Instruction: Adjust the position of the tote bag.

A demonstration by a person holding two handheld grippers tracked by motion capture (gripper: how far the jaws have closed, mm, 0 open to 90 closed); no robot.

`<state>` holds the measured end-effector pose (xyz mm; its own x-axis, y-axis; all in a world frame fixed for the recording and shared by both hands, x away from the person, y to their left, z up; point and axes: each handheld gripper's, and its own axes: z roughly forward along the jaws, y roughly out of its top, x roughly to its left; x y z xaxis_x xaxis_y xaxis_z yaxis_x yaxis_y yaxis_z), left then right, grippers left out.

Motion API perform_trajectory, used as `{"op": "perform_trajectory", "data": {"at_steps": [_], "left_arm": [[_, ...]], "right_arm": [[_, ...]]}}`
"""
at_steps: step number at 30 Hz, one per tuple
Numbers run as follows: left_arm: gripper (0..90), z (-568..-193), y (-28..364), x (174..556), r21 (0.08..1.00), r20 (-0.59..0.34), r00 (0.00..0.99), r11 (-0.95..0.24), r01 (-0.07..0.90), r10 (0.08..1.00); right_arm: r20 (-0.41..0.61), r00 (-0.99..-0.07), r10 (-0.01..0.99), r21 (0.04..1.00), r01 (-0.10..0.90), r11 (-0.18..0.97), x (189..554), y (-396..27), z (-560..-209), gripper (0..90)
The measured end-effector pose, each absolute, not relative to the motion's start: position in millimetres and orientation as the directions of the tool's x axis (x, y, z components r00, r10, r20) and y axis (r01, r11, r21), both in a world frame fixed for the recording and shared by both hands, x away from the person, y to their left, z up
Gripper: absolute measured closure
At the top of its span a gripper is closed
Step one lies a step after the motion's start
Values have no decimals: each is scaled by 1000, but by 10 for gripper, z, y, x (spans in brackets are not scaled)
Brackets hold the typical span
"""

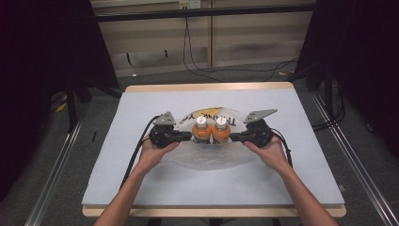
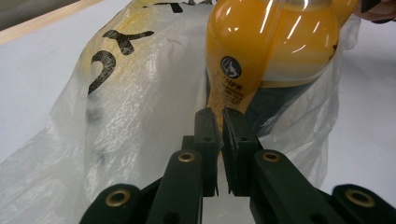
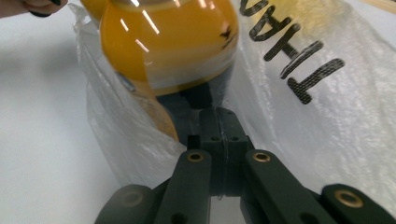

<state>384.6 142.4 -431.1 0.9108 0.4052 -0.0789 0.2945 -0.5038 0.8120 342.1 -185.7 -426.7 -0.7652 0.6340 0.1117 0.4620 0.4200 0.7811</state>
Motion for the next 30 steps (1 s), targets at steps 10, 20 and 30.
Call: {"op": "perform_trajectory", "data": {"at_steps": [10, 20, 30], "left_arm": [[843, -4423, 1288, 3827, 746, 12, 924, -618, 246, 383], [857, -4558, 1262, 3945, 714, -40, 921, -634, 298, 388], [881, -4671, 1127, 3974, 590, 20, 936, -759, 273, 352]], "right_arm": [[108, -755, 647, 713, 512, 478, 3524, -1790, -4414, 900], [75, -767, 637, 640, 527, 559, 3671, -1718, -4582, 900], [72, -753, 654, 556, 575, 600, 3722, -1657, -4669, 900]]}}
